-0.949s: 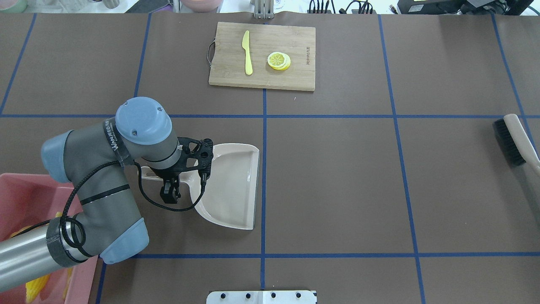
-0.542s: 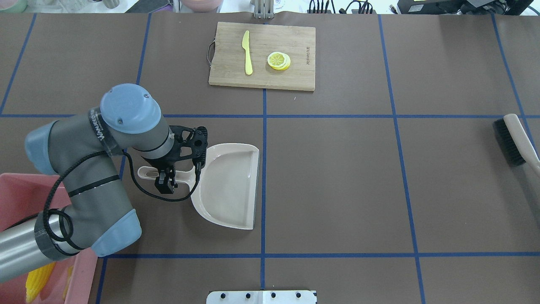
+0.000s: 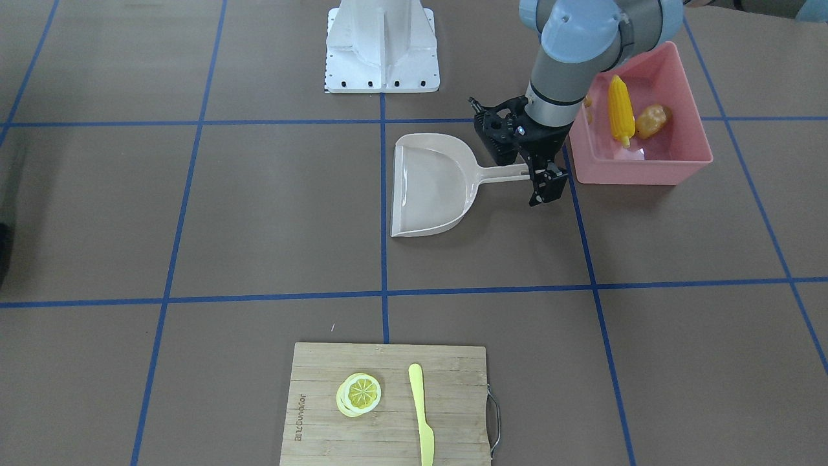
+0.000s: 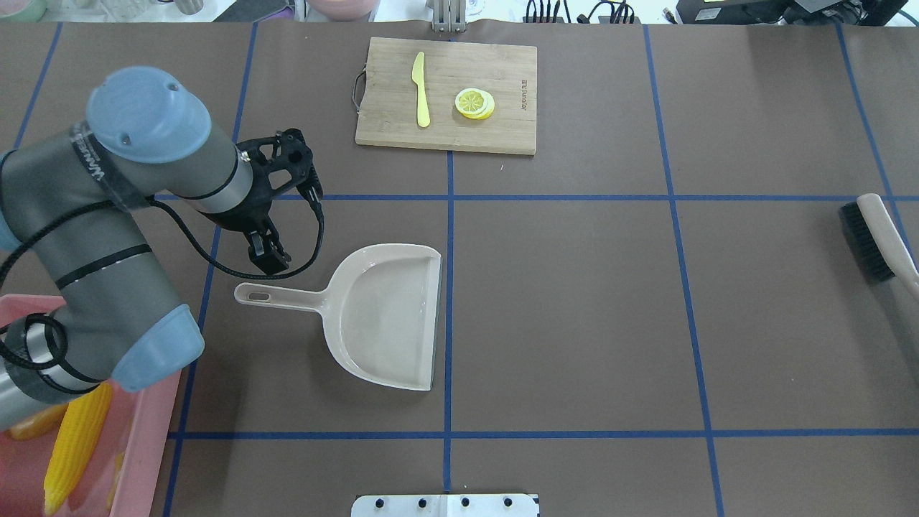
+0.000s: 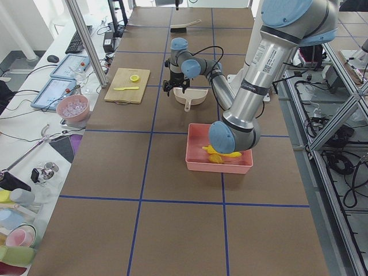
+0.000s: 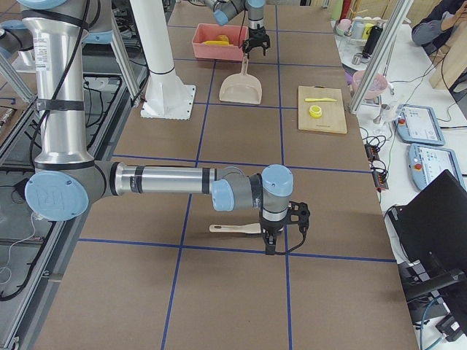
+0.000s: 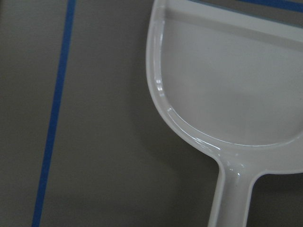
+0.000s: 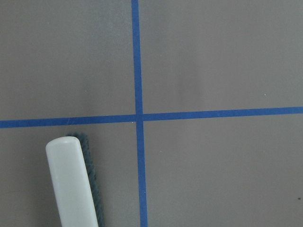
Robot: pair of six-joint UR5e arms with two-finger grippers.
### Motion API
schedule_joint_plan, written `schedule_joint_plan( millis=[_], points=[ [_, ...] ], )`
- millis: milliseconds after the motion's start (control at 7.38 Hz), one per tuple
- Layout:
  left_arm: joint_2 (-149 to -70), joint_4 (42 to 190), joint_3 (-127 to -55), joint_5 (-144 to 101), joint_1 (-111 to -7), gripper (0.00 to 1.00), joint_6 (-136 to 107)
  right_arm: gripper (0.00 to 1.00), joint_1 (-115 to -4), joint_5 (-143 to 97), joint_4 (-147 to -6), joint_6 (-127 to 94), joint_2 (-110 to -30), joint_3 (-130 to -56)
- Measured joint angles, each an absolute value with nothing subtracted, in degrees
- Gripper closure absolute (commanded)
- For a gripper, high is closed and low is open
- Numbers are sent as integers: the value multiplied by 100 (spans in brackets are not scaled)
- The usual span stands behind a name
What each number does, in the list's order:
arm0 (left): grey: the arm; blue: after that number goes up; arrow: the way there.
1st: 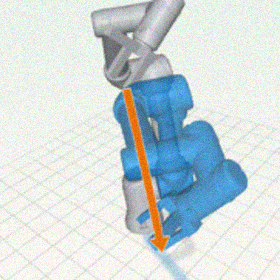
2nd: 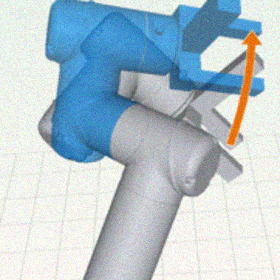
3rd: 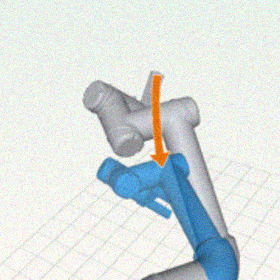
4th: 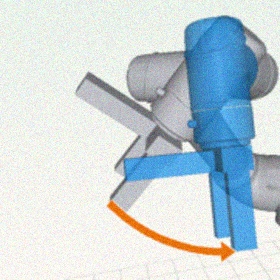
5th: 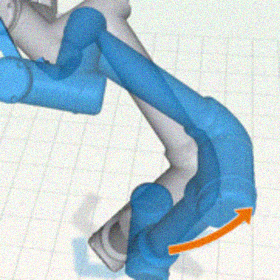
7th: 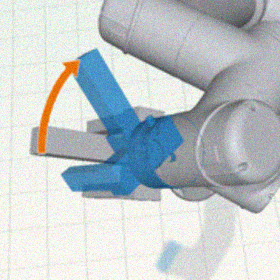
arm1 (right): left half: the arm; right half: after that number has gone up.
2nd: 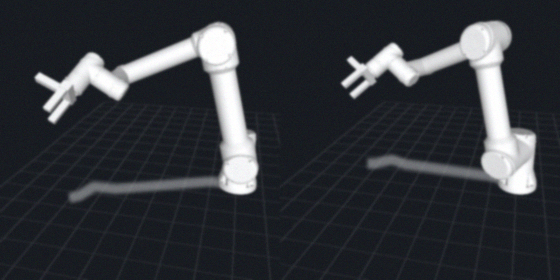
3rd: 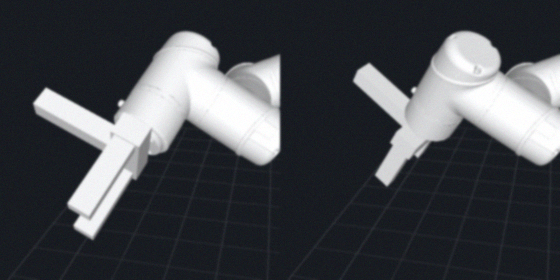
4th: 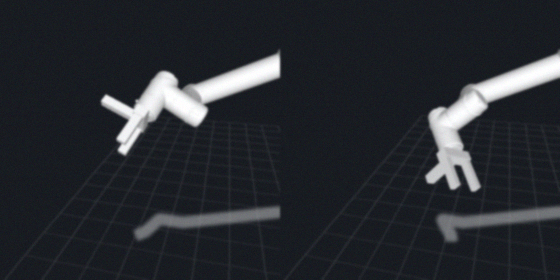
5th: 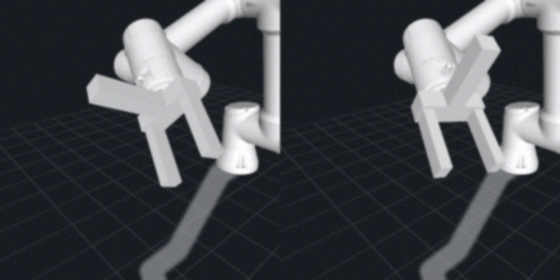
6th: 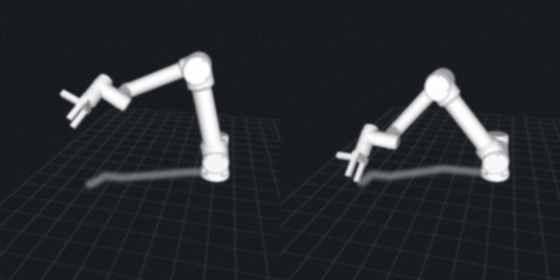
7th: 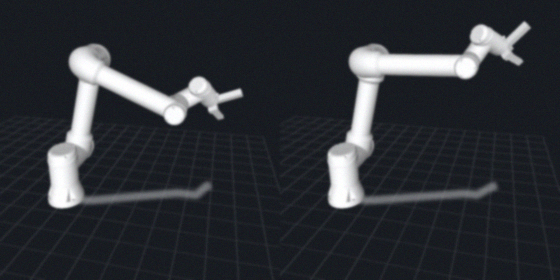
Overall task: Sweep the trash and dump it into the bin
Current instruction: 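Open the left gripper and lift it away from the dustpan handle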
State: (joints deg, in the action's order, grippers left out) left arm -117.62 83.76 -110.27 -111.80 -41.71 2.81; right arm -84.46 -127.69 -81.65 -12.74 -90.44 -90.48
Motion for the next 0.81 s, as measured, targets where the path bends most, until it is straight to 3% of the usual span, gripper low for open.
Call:
schedule_joint_plan(
  millis=[407, 814],
  points=[
    [-11446, 8374, -11054, -11232, -5356, 1, -1124, 0, -8446, -12769, -8165, -1274, -9044, -9044],
    [-10560, 8333, -11085, -11897, -6566, 1, -1277, 0, -8446, -12770, -8165, -1274, -9044, -9044]
  ],
)
